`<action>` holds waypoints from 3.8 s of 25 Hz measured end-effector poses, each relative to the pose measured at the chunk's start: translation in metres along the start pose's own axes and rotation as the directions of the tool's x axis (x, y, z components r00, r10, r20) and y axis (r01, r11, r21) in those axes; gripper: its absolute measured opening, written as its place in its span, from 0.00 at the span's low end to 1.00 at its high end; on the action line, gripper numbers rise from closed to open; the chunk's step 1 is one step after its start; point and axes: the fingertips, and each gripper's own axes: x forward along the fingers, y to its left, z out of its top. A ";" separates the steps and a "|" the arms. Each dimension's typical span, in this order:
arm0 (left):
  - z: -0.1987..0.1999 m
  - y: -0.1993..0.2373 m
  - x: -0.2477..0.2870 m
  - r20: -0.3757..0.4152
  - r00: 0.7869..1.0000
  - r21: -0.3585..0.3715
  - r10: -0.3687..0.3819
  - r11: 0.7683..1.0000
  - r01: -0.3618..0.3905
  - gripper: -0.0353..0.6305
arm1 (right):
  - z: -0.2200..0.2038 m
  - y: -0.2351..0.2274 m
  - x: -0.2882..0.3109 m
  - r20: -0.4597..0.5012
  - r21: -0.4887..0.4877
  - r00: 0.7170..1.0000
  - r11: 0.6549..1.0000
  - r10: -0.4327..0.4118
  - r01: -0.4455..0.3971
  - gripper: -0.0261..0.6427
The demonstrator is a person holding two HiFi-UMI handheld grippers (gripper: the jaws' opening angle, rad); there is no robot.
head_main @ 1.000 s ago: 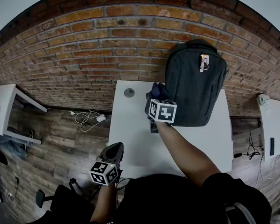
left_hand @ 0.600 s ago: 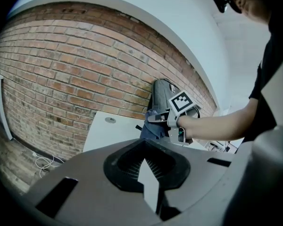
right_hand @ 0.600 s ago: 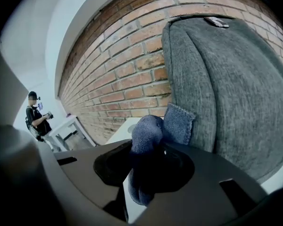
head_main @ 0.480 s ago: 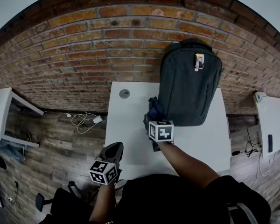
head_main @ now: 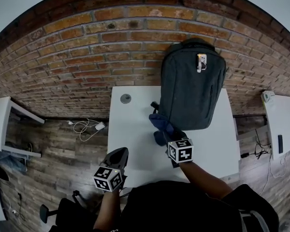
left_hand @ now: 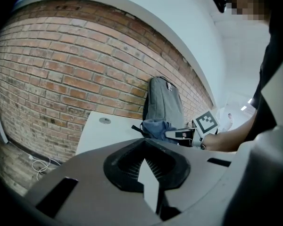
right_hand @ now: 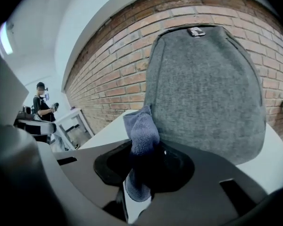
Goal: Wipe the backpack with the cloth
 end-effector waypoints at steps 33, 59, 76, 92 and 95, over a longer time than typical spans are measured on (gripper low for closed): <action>0.027 -0.067 0.049 -0.023 0.994 0.105 -0.105 0.989 0.106 0.05 | 0.061 -0.204 -0.207 0.349 0.128 0.827 0.897 -0.441 0.424 0.19; -0.073 -0.249 -0.025 -0.061 0.998 0.129 0.024 0.992 -0.016 0.05 | -0.030 -0.221 -0.350 0.369 0.046 0.904 0.976 -0.215 0.213 0.19; -0.100 -0.245 -0.095 -0.062 0.998 0.158 0.006 0.987 0.004 0.05 | -0.043 -0.130 -0.380 0.413 0.015 0.900 0.990 -0.136 0.142 0.19; -0.162 -0.236 -0.202 -0.029 0.995 0.148 -0.095 0.984 0.099 0.05 | -0.095 -0.011 -0.467 0.456 -0.071 0.867 0.962 -0.202 0.262 0.19; -0.174 -0.236 -0.230 -0.018 0.994 0.149 -0.104 0.983 0.106 0.05 | -0.115 0.013 -0.485 0.456 -0.070 0.863 0.958 -0.216 0.277 0.19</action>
